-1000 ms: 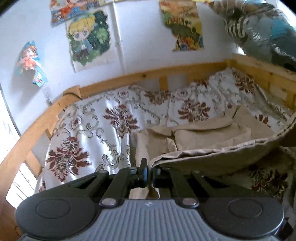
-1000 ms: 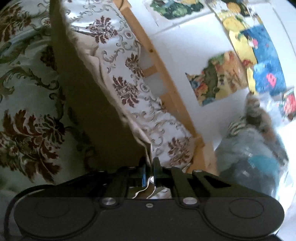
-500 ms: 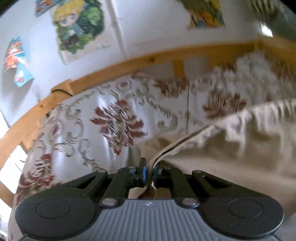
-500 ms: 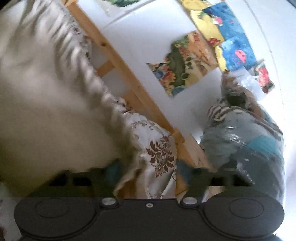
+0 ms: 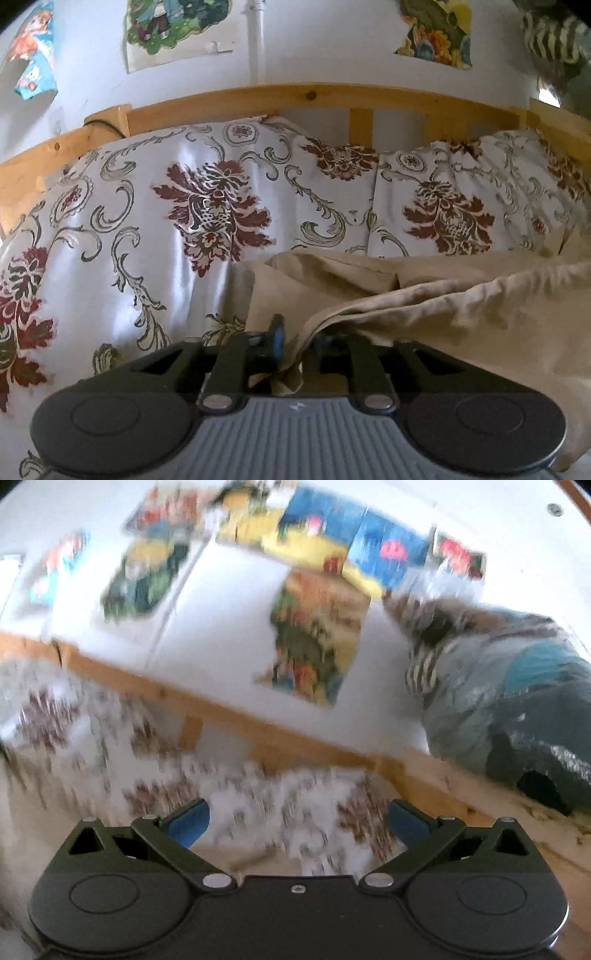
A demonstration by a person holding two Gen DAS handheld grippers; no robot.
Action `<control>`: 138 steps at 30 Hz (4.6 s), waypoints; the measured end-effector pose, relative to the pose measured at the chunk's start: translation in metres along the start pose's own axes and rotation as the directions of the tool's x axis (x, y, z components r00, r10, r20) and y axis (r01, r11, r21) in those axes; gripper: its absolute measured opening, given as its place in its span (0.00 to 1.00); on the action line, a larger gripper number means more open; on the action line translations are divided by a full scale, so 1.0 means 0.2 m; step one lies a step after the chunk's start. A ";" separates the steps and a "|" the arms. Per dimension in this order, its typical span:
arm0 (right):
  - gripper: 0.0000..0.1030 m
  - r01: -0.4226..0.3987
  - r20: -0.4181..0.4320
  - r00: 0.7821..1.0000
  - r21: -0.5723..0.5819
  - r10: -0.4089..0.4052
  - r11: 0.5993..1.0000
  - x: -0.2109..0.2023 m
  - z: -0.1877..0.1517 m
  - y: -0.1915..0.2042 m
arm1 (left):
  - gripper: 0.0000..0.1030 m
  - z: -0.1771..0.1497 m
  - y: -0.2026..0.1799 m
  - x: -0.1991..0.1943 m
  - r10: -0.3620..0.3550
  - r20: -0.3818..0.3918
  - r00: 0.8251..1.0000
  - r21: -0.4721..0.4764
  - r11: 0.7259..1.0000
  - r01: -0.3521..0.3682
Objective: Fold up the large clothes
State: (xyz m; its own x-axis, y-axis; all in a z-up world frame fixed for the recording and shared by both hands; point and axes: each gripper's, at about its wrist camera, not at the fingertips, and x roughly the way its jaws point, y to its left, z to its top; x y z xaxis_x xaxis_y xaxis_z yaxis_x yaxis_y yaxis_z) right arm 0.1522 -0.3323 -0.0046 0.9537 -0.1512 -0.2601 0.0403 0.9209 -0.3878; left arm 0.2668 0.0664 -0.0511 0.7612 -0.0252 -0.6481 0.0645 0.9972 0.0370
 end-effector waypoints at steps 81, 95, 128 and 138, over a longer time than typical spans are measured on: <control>0.12 0.140 -0.409 0.910 0.452 0.065 0.881 0.38 -0.35 -0.32 | 0.02 -0.07 0.35 -0.05 0.011 -0.053 0.999 -0.383 0.923 -0.031; 0.01 0.176 -0.222 0.969 0.289 -0.113 0.941 0.30 -0.24 -0.28 | 0.01 -0.05 0.26 -0.14 0.142 0.048 0.989 -0.291 0.949 -0.122; 0.95 -0.359 -0.259 0.903 -0.018 0.342 0.933 0.32 -0.17 0.69 | 0.94 -0.26 -0.37 0.03 0.013 -0.137 0.990 0.122 0.993 0.003; 0.98 -0.368 -0.227 0.899 0.077 0.376 0.927 0.27 -0.12 0.52 | 0.97 -0.17 -0.25 -0.15 -0.023 -0.123 0.992 -0.013 1.000 0.022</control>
State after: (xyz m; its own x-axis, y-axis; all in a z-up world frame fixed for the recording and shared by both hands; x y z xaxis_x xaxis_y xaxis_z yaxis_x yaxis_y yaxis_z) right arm 0.2013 -0.2536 -0.0799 0.8044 0.1285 -0.5800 -0.2907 0.9366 -0.1957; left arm 0.2194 0.0190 -0.0597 0.6743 -0.0396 -0.7374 0.0726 0.9973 0.0128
